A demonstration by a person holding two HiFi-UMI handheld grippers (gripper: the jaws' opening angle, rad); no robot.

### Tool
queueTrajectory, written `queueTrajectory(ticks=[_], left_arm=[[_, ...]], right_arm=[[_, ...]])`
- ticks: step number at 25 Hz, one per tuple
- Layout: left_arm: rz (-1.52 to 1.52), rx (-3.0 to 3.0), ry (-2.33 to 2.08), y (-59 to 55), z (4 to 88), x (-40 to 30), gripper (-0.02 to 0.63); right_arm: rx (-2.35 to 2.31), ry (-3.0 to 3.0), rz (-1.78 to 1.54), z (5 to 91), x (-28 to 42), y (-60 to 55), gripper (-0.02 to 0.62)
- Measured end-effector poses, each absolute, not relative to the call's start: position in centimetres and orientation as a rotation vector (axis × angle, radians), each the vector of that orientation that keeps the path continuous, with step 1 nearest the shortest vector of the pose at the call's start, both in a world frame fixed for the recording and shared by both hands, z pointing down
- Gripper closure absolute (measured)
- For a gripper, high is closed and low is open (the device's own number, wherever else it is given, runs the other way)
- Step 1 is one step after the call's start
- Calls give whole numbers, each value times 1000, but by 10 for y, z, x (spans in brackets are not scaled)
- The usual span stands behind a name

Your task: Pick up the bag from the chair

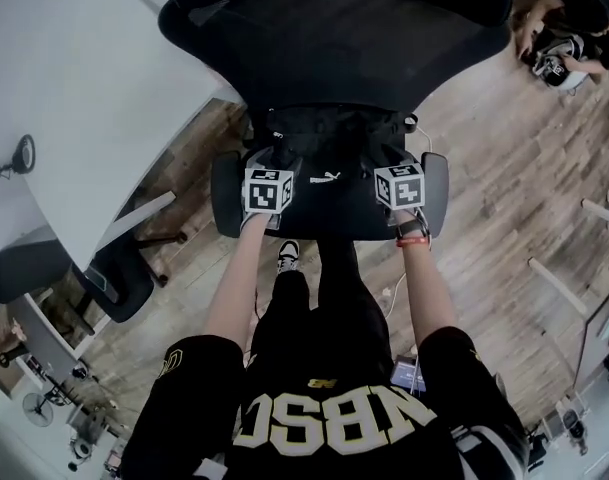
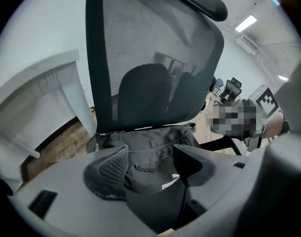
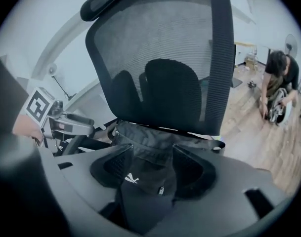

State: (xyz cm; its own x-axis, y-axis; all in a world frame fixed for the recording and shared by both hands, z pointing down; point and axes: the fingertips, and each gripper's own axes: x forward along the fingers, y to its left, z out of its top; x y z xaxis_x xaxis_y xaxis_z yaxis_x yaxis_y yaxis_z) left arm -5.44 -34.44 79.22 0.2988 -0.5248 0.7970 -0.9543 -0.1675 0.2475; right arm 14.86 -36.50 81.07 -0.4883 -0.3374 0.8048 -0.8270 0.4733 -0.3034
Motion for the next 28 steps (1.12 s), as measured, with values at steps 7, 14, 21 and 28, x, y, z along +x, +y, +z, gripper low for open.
queueTrajectory(ticks=[7,14,21,28], left_arm=[[719,1656,-1352,-353,867,-80,277],[729,1561,-1386,-368,926,-93,268],[787,1475,-1405,-361,957,-97,302],[792,1566,-1428,-368,930,-80,530]], right_arm=[[1026,-1976,903,889,174,-386,296],[1120,-1867,1038,945,187,-390,288],[1116,-1852,1128,967,180,-379,418],[1073,-1871,1044,950,169,-383,549]])
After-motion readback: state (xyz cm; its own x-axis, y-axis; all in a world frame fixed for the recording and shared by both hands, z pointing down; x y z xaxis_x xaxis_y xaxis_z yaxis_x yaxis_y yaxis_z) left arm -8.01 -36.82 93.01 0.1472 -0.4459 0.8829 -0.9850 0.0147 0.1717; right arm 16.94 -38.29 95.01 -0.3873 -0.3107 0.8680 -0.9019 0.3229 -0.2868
